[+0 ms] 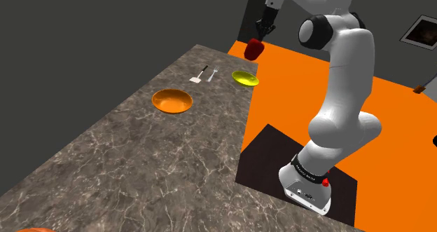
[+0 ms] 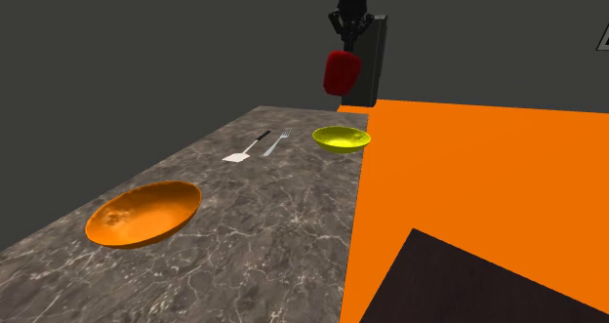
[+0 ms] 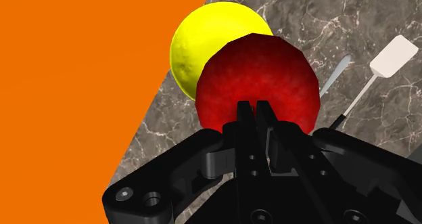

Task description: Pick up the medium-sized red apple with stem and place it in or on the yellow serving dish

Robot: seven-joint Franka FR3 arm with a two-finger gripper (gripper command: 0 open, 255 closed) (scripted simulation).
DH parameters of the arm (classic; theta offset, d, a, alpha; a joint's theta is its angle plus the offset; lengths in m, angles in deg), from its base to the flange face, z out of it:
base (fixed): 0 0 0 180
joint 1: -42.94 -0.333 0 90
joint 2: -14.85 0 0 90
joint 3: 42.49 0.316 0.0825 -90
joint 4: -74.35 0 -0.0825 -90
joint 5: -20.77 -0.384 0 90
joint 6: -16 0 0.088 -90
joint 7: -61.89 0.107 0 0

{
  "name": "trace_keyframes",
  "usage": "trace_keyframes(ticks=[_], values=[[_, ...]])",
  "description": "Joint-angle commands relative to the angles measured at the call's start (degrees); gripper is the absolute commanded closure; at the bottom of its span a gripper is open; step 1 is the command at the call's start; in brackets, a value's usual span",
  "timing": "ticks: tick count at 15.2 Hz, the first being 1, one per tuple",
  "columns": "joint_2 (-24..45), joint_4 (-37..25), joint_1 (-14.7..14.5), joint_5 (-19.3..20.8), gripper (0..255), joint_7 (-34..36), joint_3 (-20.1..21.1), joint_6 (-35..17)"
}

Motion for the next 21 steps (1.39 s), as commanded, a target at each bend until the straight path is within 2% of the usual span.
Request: trace_keyframes(ticks=[1,10,21], values=[[-0.4,2.2,-0.1,0.0,255,-0.3,0.0,-1.8],[-2.4,12.5,-1.0,0.3,255,-0.8,-0.1,-10.1],[-2.3,20.9,-1.5,0.1,255,-1.4,0.0,-18.5]])
